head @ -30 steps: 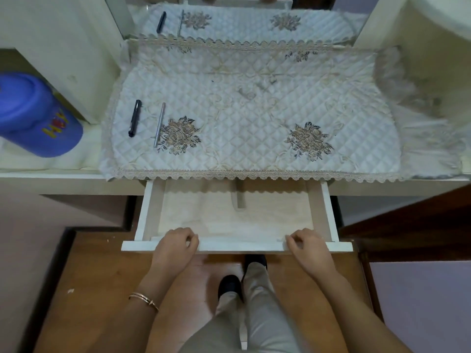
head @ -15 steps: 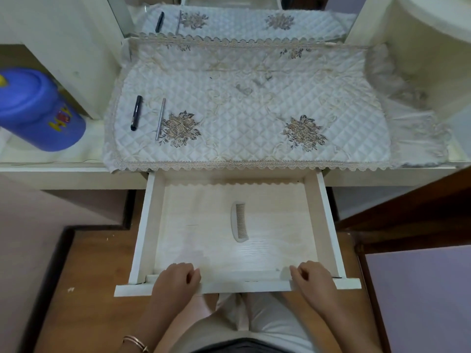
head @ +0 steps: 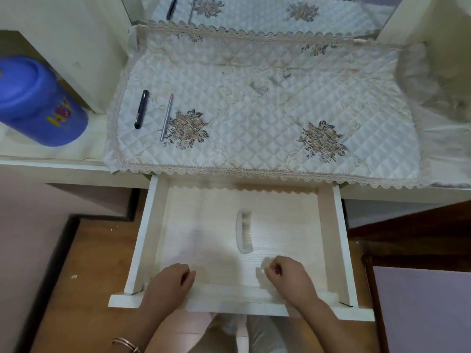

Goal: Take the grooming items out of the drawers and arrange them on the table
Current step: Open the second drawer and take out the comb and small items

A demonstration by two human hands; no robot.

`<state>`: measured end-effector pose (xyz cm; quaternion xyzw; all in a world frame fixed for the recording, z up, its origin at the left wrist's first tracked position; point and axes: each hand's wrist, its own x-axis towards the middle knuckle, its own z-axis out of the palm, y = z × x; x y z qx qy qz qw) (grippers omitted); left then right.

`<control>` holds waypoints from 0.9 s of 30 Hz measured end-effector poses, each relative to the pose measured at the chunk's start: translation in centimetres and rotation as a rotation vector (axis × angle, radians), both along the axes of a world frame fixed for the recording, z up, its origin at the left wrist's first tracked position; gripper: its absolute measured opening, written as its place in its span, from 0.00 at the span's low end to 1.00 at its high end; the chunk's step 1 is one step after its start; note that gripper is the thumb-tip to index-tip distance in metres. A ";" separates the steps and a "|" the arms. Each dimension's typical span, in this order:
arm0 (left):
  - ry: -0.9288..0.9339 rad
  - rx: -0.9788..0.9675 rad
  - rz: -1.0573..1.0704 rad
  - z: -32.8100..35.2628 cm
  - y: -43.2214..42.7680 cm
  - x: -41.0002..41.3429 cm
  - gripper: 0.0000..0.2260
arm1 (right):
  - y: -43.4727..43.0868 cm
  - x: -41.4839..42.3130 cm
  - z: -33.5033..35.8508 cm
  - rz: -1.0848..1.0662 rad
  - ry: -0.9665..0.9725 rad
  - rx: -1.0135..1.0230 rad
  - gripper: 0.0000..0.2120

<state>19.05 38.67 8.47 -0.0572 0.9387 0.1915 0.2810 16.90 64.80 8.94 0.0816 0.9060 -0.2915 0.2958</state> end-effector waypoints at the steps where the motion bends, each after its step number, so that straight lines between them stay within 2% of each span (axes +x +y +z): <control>1: -0.017 0.001 0.002 -0.2 -0.2 -0.5 0.18 | -1.0 -1.0 -0.5 -0.004 0.005 -0.040 0.05; 4: -0.030 -0.016 0.042 -0.9 -0.7 -1.5 0.18 | -4.0 -4.3 -2.5 -0.098 -0.003 -0.063 0.18; 7: -0.012 -0.045 0.131 -1.2 -0.8 -1.4 0.17 | -6.3 -6.7 -4.6 -0.077 0.029 0.058 0.23; 10: 0.088 -0.072 0.232 -1.1 -0.8 -1.0 0.12 | -8.0 -7.8 -5.2 -0.139 -0.031 0.134 0.26; 16: 0.163 0.009 0.274 -1.2 -0.8 -1.0 0.12 | -8.8 -8.1 -5.9 -0.343 -0.082 0.068 0.15; 18: 0.164 0.033 0.264 -1.3 -1.0 -1.0 0.11 | -8.4 -8.2 -5.5 -0.271 -0.094 0.027 0.11; 21: 0.174 0.056 0.255 -1.5 -0.9 -0.9 0.10 | -7.9 -8.6 -3.0 -0.128 -0.010 -0.083 0.05; 23: 0.184 0.078 0.270 -1.5 -0.9 -0.9 0.10 | -7.4 -9.1 -0.4 -0.052 0.065 -0.149 0.12; 24: 0.184 0.089 0.277 -1.5 -0.9 -0.9 0.10 | -7.2 -9.6 1.0 -0.030 0.093 -0.196 0.12; 26: 0.179 0.096 0.276 -1.5 -1.0 -1.0 0.09 | -6.7 -11.4 3.7 -0.027 0.124 -0.308 0.03; 27: 0.178 0.097 0.274 -1.4 -1.1 -1.0 0.09 | -6.5 -12.7 4.8 -0.044 0.160 -0.344 0.04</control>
